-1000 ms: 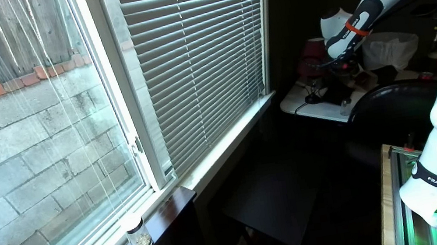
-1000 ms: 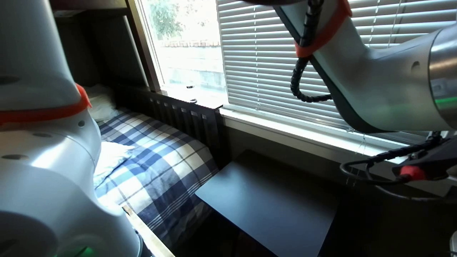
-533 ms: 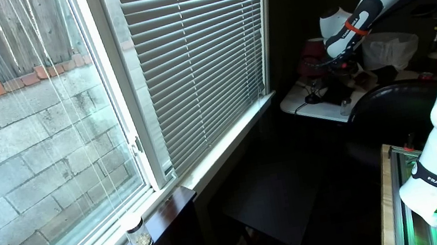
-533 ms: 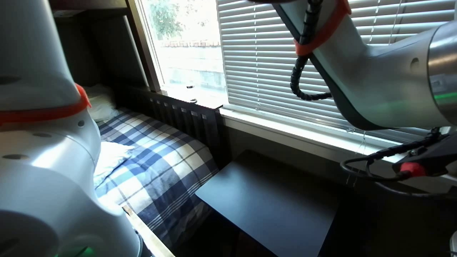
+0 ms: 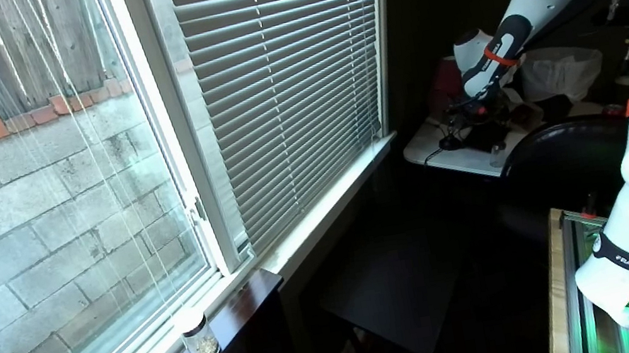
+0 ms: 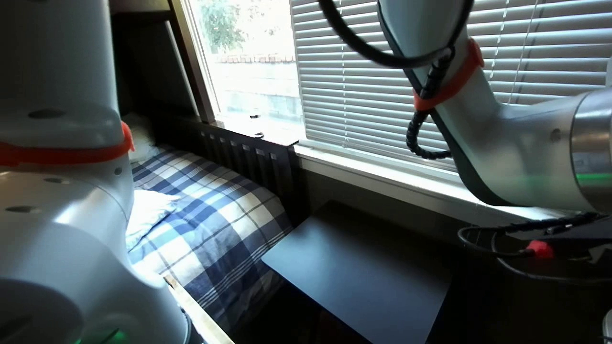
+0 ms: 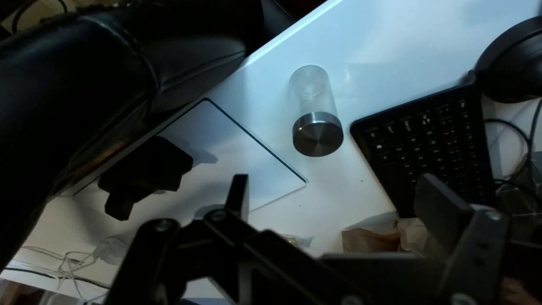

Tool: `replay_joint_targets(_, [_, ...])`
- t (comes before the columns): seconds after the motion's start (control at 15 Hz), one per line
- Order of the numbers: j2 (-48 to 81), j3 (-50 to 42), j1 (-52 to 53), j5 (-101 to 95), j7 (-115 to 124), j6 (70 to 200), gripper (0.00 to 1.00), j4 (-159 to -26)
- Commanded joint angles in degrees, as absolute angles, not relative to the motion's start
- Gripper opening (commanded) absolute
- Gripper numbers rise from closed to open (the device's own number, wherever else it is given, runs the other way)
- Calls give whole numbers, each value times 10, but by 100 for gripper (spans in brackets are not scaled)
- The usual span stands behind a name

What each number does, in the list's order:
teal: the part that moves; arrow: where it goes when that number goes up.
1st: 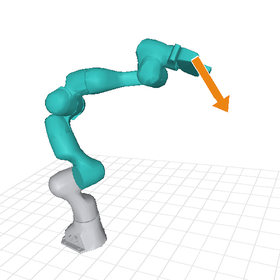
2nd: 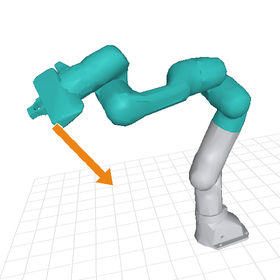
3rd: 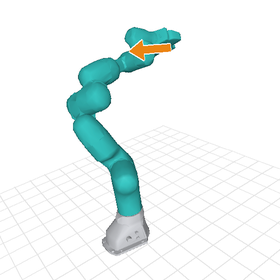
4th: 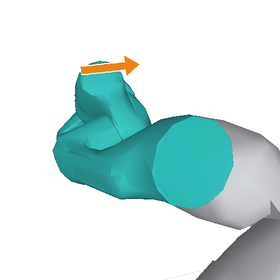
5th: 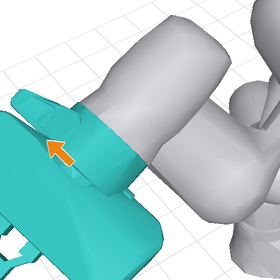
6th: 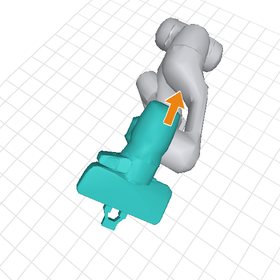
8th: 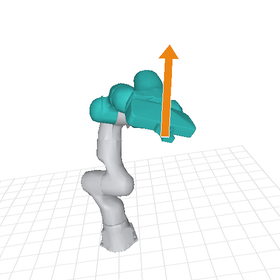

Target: Move the silver object to the left

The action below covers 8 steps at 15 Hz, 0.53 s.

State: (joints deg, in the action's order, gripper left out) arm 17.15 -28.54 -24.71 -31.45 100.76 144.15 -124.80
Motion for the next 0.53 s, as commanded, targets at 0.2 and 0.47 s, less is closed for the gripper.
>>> replay_joint_targets(0.2, [315,-312,-245,-213,1031,1469,100,-1155])
replay_joint_targets(0.47, [382,-329,-237,-173,1040,1449,100,-1102])
